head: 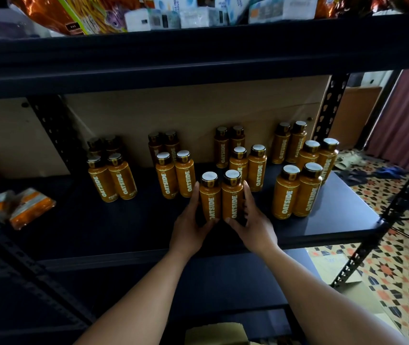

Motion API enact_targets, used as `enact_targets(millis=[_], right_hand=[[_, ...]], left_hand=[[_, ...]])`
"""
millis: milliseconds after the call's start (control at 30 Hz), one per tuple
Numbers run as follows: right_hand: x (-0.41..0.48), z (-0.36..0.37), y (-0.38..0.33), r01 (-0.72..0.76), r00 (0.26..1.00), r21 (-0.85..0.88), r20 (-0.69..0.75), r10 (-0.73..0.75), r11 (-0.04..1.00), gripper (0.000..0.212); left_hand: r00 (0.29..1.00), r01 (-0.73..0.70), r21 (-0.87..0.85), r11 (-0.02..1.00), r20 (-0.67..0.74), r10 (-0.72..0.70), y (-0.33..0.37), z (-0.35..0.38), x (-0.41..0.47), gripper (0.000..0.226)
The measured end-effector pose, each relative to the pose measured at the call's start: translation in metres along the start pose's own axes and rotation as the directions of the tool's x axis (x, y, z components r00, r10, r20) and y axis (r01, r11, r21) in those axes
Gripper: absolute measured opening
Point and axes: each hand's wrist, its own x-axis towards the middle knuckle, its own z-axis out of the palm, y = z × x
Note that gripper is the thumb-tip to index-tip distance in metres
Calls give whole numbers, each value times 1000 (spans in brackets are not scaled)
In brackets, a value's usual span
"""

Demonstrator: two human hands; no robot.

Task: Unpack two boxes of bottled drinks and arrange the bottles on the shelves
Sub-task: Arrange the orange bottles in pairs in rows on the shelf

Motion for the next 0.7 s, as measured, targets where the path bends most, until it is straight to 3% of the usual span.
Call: enact_targets(millis=[433, 500, 567, 700], right_hand=[[-8, -3, 6, -39, 999, 12, 18, 39, 999, 124], [-18, 0, 16, -50, 999, -72, -2, 49, 996, 114], [-33, 8, 30, 1, 997, -194, -80, -17, 981, 89], [-63, 27, 58, 176, 957, -379, -152, -248, 908, 63]], left_hand=[[998, 52, -52, 997, -31, -53, -1, 1, -8, 117], [995, 77, -22, 997, -67, -79, -4, 4, -17, 114], [992, 79, 60, 995, -107, -72, -11, 9, -33, 103], [986, 8, 362, 932, -161, 54, -30, 27, -68, 59]])
